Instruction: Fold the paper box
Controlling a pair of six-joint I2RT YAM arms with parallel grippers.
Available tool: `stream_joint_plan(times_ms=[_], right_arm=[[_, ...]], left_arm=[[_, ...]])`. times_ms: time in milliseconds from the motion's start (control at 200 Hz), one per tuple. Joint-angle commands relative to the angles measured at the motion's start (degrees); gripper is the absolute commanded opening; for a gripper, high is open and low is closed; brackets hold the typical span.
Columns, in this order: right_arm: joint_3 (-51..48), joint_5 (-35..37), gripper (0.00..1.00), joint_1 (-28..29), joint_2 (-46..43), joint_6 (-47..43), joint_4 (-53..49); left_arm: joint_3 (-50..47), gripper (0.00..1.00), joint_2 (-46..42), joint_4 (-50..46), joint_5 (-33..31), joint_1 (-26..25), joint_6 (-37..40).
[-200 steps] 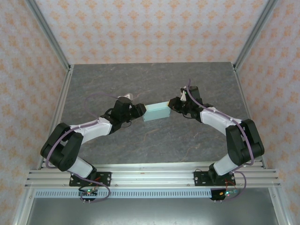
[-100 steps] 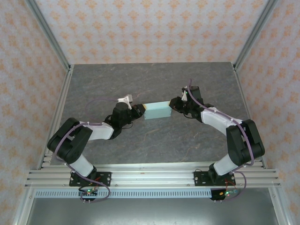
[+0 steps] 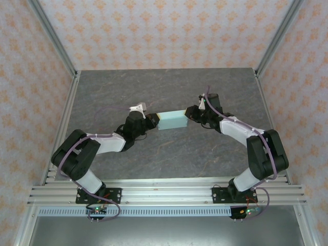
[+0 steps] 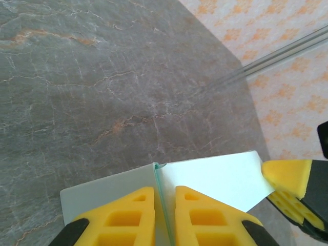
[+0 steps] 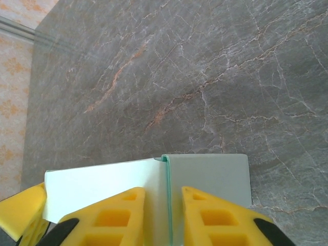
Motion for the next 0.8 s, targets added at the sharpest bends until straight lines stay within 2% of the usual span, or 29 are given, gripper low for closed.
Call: stream_joint_plan(times_ms=[0,125,240,450,796], right_arm=[[-0.5,3.5,0.25,-0.3,4.3,-2.8,-17.1],[0.8,2.0,0.3,-2.0,5.4,-4.5,-19.2],[-0.5,-1.6,0.3,-3.8,7.1,-4.8,-18.2],[-5.6,-8.5,0.22,-4.2,10.4,-1.7,-11.5],[-12.1,-7.3,0.15,-4.2,14.8,1.0,-4.6]], left_arm=[[-1.7,0.13,3.5,-26.2,-1.9,-1.0,4.9],[-1.0,0.13,3.3,-27.0,-2.1,-0.9,5.5],[-0.9,0.13,3.5,-26.9,-1.8,-1.0,5.5],[-1.2,0.13,3.5,-26.9,-1.7,-1.1,5.3],[-2.7,0.13,3.3,-26.1,-1.6,-1.1,4.4]])
